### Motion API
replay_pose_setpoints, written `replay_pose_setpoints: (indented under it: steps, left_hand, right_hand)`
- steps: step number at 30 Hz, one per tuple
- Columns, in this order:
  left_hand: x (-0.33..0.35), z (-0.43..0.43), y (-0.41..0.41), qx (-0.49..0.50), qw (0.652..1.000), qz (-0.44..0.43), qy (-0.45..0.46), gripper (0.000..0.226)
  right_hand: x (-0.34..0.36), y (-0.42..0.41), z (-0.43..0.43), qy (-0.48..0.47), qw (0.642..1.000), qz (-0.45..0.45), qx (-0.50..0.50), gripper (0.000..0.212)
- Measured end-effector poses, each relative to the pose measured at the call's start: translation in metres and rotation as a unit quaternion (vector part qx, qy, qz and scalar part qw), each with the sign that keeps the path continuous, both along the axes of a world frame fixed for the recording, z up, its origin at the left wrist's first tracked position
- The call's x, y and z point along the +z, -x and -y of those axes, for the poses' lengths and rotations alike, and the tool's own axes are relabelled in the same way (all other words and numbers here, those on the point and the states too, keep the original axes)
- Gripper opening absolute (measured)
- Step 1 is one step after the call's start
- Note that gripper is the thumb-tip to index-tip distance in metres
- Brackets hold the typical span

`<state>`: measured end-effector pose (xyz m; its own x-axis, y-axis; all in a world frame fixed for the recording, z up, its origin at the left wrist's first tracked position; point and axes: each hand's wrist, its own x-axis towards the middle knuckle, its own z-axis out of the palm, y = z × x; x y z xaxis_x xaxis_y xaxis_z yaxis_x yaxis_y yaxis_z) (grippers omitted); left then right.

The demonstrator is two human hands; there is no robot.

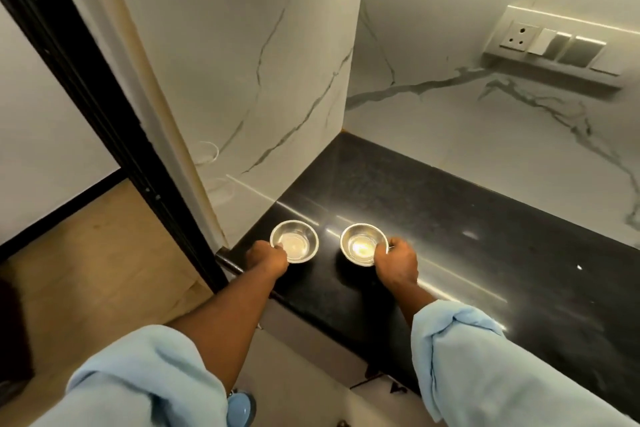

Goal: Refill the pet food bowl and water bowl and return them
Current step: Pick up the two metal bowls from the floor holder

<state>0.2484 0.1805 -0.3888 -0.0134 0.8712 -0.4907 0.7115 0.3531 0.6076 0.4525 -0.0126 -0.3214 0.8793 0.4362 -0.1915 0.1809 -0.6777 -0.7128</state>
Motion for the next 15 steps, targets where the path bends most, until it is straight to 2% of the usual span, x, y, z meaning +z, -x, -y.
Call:
replay_pose_setpoints:
  steps: [11,15]
  left_hand:
    - [-0.031,-0.007,-0.017,0.032,0.999,0.004,0.012,0.038]
    - [0.031,0.021,-0.017,0.020,0.999,0.016,0.018,0.024]
  right_hand:
    - [-0.017,-0.020,-0.005,0.022,1.000,-0.010,-0.002,0.010]
    - [-0.025,-0.024,-0.008,0.024,1.000,-0.020,0.002,0.010]
